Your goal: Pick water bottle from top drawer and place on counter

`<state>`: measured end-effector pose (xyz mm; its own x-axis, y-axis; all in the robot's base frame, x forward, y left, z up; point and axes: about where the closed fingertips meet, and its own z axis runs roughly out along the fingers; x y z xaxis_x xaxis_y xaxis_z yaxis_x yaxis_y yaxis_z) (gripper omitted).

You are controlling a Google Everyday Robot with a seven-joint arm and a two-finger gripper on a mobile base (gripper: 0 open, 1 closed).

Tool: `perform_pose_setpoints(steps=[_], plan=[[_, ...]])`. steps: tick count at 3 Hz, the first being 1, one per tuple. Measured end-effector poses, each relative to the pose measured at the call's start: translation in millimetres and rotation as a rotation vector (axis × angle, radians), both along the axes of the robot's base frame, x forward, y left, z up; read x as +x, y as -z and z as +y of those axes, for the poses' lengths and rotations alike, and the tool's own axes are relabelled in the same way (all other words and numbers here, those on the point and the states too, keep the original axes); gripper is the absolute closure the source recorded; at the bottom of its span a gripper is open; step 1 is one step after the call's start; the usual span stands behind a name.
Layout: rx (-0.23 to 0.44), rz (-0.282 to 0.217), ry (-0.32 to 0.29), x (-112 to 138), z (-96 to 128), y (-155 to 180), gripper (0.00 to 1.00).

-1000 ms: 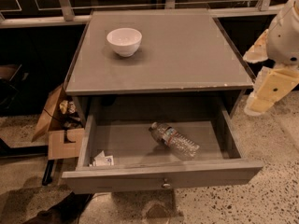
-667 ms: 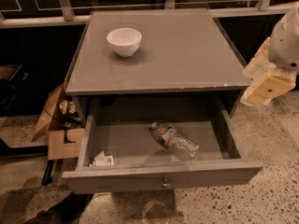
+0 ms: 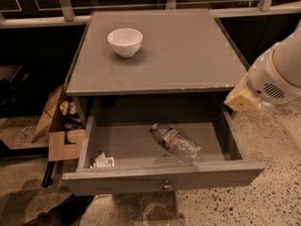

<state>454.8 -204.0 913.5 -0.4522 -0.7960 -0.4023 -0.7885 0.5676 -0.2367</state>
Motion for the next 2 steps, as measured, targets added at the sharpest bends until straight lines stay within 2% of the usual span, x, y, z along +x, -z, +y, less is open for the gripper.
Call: perform_pose_setpoints(steps=[1,2], plan=[[0.082,0.001,0.117,20.8,13.2,38.9,1.00],[0.131,0.017,0.189,36.8,30.9,75.6,1.00]])
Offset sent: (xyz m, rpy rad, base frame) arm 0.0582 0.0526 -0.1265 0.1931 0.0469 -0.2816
